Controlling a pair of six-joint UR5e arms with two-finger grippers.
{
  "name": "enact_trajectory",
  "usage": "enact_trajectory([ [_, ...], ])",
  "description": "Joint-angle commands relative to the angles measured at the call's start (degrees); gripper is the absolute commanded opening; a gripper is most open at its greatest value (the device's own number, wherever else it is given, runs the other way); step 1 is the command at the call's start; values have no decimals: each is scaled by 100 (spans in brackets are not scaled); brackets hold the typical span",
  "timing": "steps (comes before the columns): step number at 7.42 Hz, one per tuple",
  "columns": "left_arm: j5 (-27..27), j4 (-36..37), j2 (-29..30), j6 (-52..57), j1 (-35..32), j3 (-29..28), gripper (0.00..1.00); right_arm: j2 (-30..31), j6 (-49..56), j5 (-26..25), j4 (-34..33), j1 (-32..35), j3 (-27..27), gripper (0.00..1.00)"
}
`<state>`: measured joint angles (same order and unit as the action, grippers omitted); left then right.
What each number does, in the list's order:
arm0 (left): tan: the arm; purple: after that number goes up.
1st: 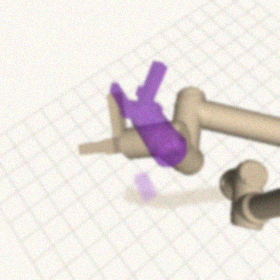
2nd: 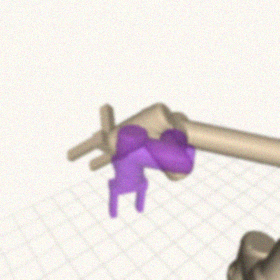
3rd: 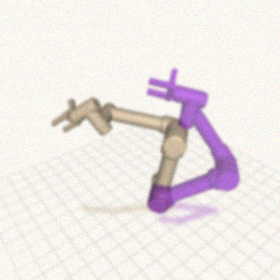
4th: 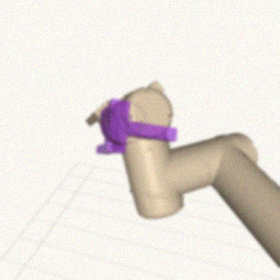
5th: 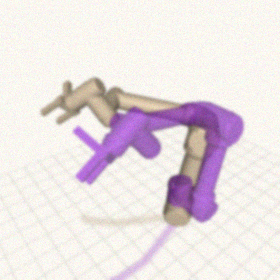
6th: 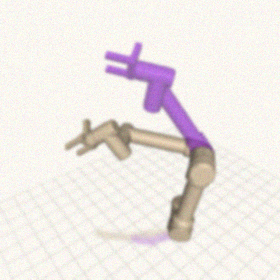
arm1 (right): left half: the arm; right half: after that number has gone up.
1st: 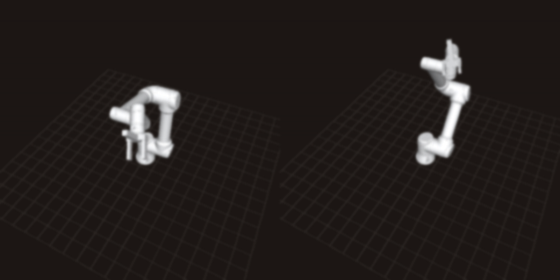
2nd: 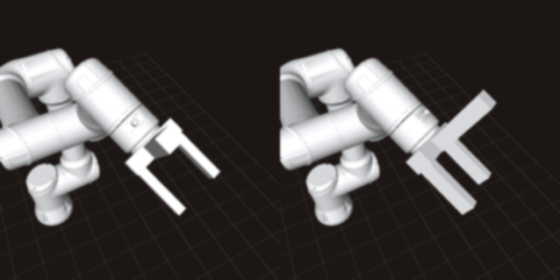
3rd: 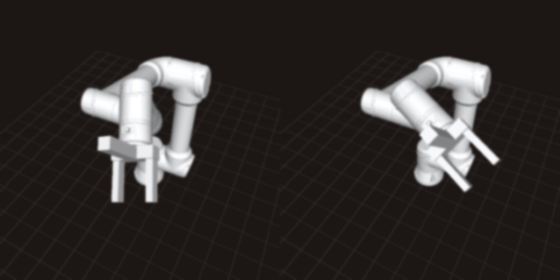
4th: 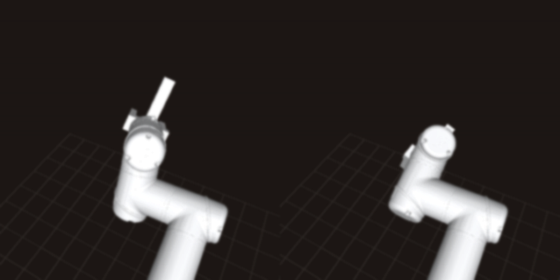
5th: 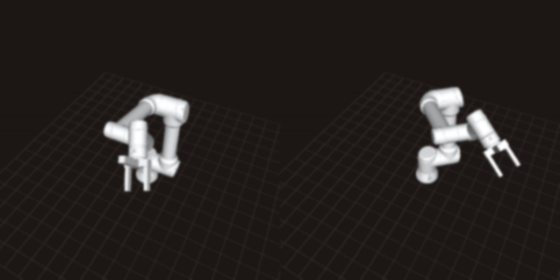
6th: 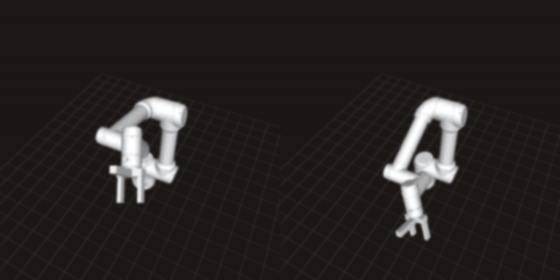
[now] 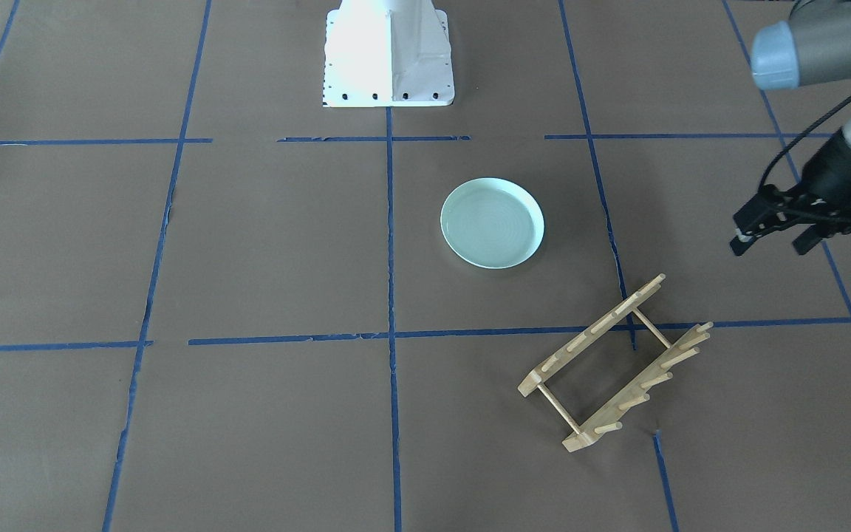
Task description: Place plate on rack
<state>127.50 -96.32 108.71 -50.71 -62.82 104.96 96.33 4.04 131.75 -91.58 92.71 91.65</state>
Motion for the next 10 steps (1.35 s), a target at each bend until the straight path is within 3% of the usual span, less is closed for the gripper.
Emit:
enact_trajectory([
  [1, -432, 1187, 1505, -1595, 1066, -359, 100, 0, 0, 0, 0, 2, 2, 100],
  [3, -769, 1449, 2458, -2484, 1857, -1314, 99, 0, 0, 0, 0, 1, 2, 100],
  [4, -1144, 1423, 2775, -2757, 2200, -1894, 99, 0, 0, 0, 0, 2, 2, 100],
  [5, -1252, 1405, 2822, -2978, 2673, -2100, 97, 0, 0, 0, 0, 2, -7, 100],
  [7, -1253, 1353, 2831, -3085, 2888, -2268, 55, 0, 0, 0, 0, 1, 2, 100],
  [9, -1253, 1204, 2831, -3085, 2985, -2436, 44, 0, 0, 0, 0, -7, 2, 100],
  [10, -1253, 1194, 2814, -3085, 3020, -2436, 44, 0, 0, 0, 0, 1, 2, 100],
])
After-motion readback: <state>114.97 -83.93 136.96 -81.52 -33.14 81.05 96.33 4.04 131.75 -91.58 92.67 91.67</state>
